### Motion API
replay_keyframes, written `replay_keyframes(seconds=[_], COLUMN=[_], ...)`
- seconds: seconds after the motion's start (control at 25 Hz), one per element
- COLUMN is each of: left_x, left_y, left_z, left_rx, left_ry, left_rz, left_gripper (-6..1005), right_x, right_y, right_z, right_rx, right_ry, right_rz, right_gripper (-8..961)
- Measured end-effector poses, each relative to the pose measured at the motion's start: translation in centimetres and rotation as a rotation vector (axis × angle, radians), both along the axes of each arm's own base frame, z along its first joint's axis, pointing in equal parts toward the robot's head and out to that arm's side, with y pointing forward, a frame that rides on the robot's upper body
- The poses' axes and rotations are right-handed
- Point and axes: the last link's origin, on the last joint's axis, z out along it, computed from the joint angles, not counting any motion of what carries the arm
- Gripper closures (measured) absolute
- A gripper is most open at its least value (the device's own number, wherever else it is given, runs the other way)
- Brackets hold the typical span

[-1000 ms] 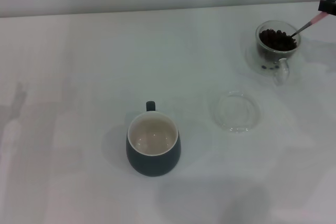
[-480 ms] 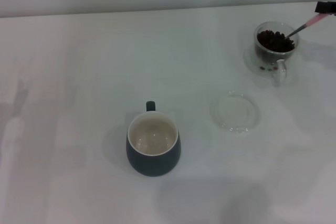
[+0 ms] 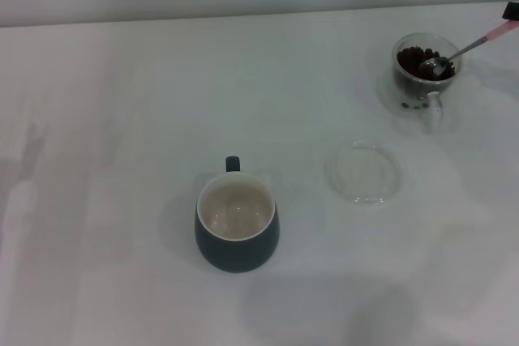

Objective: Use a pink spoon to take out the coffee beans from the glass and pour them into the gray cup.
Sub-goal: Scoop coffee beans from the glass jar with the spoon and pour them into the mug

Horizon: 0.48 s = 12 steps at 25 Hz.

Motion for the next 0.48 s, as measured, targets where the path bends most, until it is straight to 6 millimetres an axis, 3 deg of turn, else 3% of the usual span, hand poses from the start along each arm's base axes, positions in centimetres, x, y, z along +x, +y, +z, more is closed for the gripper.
replay_keyframes(seconds=[0.48], left_x=[0.21], left_y=[0.21], left_z=[0.0], left_rx=[0.001], left_ry=[-0.002], left_rz=[-0.007], left_gripper=[100], right_x=[-0.04], right_y=[0.53], right_z=[0.52], right_rx=[0.002], right_ry=[0.115], right_rz=[-0.102], right_gripper=[769])
